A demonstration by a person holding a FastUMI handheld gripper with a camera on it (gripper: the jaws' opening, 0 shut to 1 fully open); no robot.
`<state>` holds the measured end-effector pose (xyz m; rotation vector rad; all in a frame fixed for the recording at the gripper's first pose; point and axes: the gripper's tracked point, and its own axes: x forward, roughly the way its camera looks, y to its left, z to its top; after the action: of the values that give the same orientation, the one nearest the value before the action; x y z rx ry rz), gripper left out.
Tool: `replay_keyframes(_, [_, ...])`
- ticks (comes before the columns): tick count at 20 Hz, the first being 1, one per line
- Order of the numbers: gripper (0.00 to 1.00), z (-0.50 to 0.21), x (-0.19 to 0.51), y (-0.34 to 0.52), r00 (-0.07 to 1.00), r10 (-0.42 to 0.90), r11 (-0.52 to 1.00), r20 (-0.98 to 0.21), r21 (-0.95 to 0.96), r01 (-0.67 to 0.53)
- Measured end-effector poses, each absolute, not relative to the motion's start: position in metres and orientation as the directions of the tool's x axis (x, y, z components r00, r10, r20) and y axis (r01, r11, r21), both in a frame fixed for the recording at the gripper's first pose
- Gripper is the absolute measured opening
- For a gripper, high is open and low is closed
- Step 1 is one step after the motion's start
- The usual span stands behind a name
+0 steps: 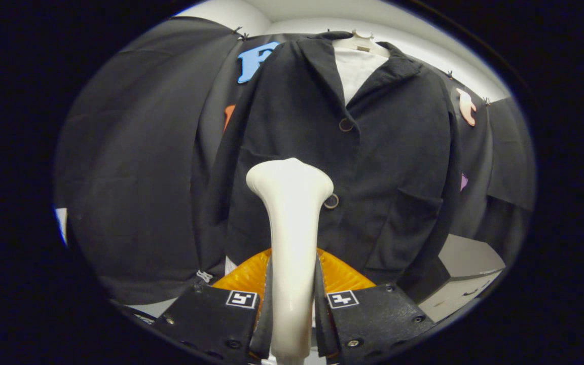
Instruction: Iron the clothes twice with a garment steamer, once on the left side and once on the right side.
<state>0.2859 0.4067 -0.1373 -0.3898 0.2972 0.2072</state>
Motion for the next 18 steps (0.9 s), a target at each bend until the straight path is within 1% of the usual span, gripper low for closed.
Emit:
replay_keyframes(4, [0.37,-0.179,0.278,0.401,0.905,0.13,0.896,-0.405,-0.343,-0.283])
replay_keyframes(10, [0.37,-0.217,0.274,0.386,0.873,0.126,0.876,-0.471,-0.359,-0.321])
replay_keyframes(14, [0.37,-0.253,0.26,0.369,0.825,0.12,0.854,-0.552,-0.367,-0.369])
replay_keyframes(18, [0.37,-0.27,0.235,0.349,0.803,0.096,0.874,-0.588,-0.335,-0.35])
